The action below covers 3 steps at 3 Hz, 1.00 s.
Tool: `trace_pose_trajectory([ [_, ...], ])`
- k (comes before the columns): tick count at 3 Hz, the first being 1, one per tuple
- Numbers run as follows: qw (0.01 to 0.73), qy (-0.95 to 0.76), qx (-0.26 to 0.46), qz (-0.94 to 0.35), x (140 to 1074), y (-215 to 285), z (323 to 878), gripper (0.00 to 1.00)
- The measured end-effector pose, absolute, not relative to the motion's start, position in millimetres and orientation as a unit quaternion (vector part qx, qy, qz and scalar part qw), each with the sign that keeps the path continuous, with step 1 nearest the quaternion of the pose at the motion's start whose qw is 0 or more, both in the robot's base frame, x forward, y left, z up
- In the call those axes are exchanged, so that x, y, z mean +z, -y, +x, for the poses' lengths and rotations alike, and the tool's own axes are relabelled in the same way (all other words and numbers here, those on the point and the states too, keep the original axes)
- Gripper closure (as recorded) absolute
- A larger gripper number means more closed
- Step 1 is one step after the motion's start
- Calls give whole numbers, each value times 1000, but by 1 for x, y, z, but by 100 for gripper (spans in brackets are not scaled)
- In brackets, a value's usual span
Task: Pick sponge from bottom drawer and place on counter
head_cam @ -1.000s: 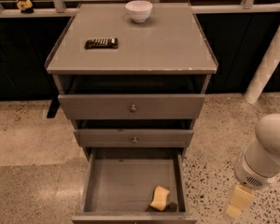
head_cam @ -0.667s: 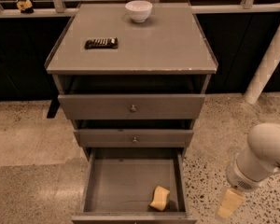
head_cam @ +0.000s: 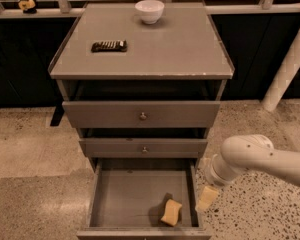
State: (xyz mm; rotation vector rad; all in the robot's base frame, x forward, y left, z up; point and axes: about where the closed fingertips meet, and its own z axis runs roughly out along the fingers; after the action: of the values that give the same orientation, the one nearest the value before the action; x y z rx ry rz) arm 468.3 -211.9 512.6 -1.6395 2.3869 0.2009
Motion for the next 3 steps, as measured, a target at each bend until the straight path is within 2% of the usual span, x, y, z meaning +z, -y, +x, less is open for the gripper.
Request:
trace_pose_trajectory([
  [1,141,-812,95,-558,468,182,555,0],
  [2,142,-812,95,-558,469,182,555,0],
  [3,131,-820,118,-545,428,188,551,0],
])
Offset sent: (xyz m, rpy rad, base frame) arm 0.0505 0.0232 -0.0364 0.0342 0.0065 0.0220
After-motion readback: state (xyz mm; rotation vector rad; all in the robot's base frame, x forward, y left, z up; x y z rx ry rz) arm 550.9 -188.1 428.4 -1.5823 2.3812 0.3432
